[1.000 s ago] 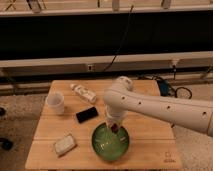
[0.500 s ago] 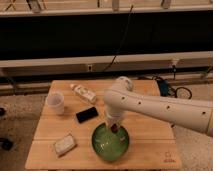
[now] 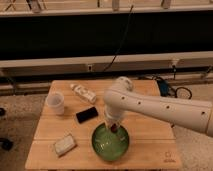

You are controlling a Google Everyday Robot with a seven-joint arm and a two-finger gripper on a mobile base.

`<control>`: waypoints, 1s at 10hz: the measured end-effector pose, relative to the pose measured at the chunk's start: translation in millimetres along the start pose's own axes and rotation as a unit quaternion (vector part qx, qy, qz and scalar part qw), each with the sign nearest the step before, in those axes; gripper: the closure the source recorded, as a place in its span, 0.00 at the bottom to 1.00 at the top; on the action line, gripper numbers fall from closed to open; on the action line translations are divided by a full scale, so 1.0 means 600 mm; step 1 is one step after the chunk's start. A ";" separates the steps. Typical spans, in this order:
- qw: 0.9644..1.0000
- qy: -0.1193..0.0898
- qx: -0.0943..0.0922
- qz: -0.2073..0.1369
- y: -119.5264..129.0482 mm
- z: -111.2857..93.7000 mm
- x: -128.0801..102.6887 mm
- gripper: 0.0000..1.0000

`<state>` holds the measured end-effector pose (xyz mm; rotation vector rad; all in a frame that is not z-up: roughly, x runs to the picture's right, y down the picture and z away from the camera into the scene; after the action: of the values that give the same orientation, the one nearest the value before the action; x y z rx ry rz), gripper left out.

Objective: Place the pepper in the ceramic bowl

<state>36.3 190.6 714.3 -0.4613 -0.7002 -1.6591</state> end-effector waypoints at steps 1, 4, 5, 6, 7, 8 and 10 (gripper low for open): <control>1.000 0.000 -0.001 0.001 0.000 0.000 0.000 0.85; 1.000 0.000 0.002 0.002 0.002 0.017 -0.012 0.83; 1.000 0.001 0.008 0.003 0.002 0.026 -0.018 0.95; 1.000 0.003 0.011 0.003 0.002 0.034 -0.024 1.00; 1.000 0.003 0.013 0.002 0.002 0.043 -0.028 1.00; 1.000 0.003 0.014 0.000 0.000 0.053 -0.032 1.00; 1.000 0.001 0.019 -0.004 -0.006 0.070 -0.037 1.00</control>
<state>34.3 235.5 730.0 -0.4315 -0.7312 -1.6503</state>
